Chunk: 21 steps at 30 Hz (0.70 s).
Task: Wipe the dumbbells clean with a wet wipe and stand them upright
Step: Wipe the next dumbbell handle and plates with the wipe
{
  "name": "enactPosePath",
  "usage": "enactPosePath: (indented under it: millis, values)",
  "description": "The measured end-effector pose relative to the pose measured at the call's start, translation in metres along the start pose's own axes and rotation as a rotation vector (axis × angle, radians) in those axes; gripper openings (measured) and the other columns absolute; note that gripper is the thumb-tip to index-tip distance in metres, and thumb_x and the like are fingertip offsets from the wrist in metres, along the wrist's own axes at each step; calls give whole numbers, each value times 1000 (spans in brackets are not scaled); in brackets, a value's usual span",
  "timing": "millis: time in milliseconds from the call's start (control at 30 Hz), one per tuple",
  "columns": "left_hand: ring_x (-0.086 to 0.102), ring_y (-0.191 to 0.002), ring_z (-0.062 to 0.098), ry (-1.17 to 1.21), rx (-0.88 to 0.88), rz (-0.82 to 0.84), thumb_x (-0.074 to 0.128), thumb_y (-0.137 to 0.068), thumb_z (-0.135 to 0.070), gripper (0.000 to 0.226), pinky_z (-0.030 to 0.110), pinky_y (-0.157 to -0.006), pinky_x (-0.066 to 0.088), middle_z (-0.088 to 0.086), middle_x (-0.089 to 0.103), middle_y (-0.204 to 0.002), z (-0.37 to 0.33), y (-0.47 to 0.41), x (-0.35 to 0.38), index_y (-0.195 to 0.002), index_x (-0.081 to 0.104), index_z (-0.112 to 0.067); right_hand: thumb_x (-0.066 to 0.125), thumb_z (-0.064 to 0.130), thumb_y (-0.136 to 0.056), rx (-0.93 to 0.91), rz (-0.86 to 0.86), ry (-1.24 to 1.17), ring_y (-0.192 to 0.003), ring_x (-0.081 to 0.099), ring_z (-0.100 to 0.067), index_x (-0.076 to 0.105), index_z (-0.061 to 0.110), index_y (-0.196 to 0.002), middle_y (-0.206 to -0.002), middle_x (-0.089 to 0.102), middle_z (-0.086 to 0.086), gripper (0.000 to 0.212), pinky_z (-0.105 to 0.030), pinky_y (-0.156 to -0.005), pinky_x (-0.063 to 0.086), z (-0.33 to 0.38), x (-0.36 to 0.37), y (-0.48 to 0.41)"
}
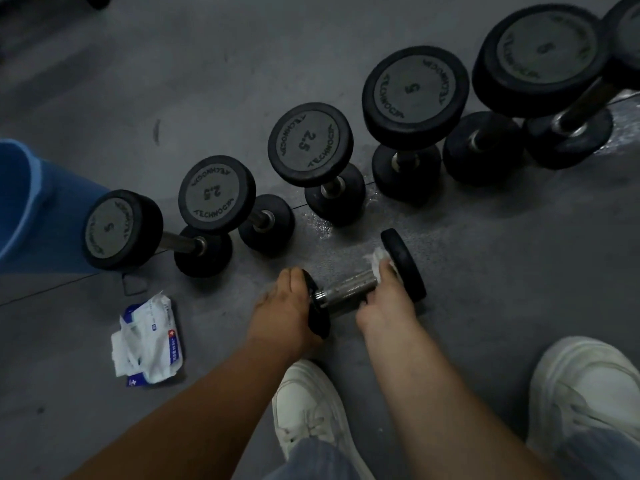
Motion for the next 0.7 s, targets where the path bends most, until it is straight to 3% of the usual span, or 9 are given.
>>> enactPosePath:
  millis: [100, 200, 267, 367, 500, 533, 567, 633, 700]
  values:
    - [52, -119, 25, 3, -5, 10, 84, -61, -40, 103, 34, -91, 42, 1, 33, -141, 1, -2, 1, -141, 25, -15, 72, 36, -85, 31, -33, 26, -104, 52, -8, 63, 17, -117, -116, 58, 7, 39, -22, -83, 38, -2, -12, 5]
    - [52, -119, 26, 5, -6, 9, 84, -60, -41, 105, 36, -92, 44, 2, 33, -141, 0, -2, 1, -142, 24, -15, 68, 41, -87, 56, 15, 71, -89, 62, -11, 66, 20, -114, -121, 66, -1, 34, -25, -57, 42, 2, 1, 3]
    - [51, -121, 26, -11, -4, 7, 85, -58, -41, 109, 35, -94, 43, 2, 32, -144, 0, -2, 0, -143, 22, -14, 66, 36, -90, 55, -17, 30, -101, 61, -17, 65, 18, -105, -119, 66, -2, 22, -26, -63, 45, 3, 0, 5]
    - [49, -123, 23, -34, 1, 10, 85, -58, -42, 108, 34, -93, 41, 0, 31, -144, 1, -2, 2, -141, 23, -16, 71, 33, -87, 45, -38, 44, -107, 55, -14, 62, 18, -106, -104, 59, 2, 26, -22, -70, 42, 1, -13, 11]
    - [50, -120, 23, -23, 4, -2, 85, -60, -42, 101, 33, -92, 40, -1, 32, -140, 1, -2, 0, -138, 25, -17, 65, 40, -90, 71, 13, 90, -80, 61, -12, 62, 19, -99, -96, 65, 0, 23, -16, -43, 44, 3, 2, 3]
    - [51, -117, 23, -23, 9, -12, 84, -61, -42, 98, 32, -91, 40, -1, 34, -139, 0, -2, -1, -137, 26, -17, 63, 40, -91, 68, -4, 67, -84, 62, -14, 62, 17, -102, -99, 65, -1, 25, -17, -50, 47, 3, 3, 1]
    - [53, -114, 23, -20, 11, -18, 83, -62, -42, 95, 31, -89, 40, -1, 34, -137, 0, -1, -1, -136, 27, -18, 63, 38, -92, 59, -20, 58, -96, 62, -16, 61, 16, -109, -108, 65, -3, 28, -20, -65, 49, 2, 1, 2]
    - [54, -109, 23, -9, 5, -26, 81, -63, -41, 91, 31, -87, 40, -1, 35, -134, 0, 0, -1, -133, 28, -19, 63, 35, -92, 32, -33, 72, -122, 53, -16, 57, 14, -127, -128, 58, -4, 41, -26, -94, 39, -1, -9, 6]
    - [55, -108, 24, -7, -2, -23, 82, -60, -41, 91, 32, -87, 41, -2, 35, -132, 0, -1, 0, -132, 29, -19, 64, 37, -91, 16, -44, 97, -135, 43, -16, 54, 14, -132, -143, 49, -5, 48, -30, -110, 29, -4, -17, 3]
Point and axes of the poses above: each hand's wrist, its own y-axis away from the middle knuckle, its own x-axis out of the palm, z = x × y, the point moved 5 cm from there along -y, towards the middle knuckle
